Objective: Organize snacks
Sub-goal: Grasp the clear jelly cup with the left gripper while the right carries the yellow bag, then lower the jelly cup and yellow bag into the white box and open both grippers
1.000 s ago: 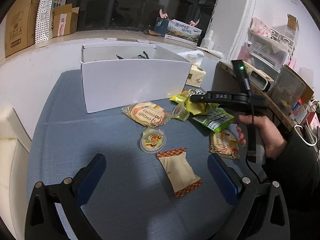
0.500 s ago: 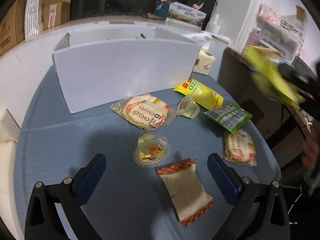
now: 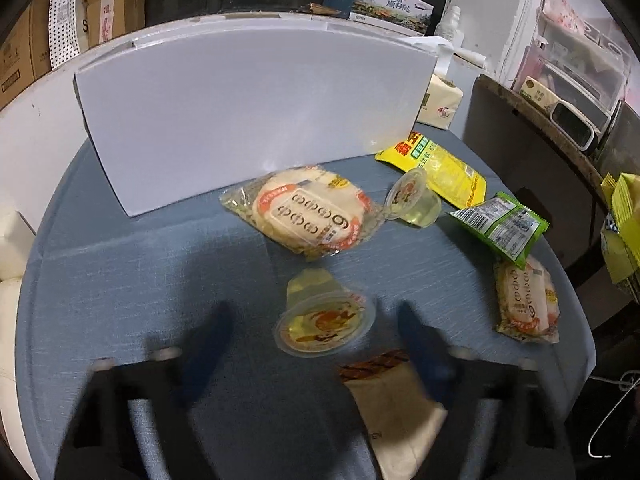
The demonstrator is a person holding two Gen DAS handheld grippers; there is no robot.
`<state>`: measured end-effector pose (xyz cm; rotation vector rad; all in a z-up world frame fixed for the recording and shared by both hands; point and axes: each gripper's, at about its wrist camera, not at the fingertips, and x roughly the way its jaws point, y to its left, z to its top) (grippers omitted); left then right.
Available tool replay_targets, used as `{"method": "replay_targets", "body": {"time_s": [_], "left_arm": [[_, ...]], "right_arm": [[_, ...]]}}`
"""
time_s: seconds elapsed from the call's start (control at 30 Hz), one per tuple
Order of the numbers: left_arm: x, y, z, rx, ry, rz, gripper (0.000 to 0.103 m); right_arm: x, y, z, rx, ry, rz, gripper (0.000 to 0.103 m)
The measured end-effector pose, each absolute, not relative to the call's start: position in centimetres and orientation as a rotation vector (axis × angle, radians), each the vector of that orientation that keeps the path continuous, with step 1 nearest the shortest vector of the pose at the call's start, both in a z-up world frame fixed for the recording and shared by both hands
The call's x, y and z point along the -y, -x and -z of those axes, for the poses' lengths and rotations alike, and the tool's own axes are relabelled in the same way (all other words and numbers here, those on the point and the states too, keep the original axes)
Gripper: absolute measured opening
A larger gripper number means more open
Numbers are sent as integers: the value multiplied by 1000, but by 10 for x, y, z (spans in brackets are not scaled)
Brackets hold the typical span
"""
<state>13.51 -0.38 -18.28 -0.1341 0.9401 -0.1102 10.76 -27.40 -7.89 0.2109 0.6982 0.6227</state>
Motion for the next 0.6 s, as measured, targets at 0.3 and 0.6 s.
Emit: {"method": "replay_targets", "body": {"time_s": [0.3, 0.6], "left_arm": [[-11, -113, 152, -823, 175, 127, 48], [-46, -117, 58, -595, 195, 115, 49]], "right_arm": [[262, -109, 84, -714, -190, -638, 61], [230, -142, 63, -695, -171, -704, 61]]}}
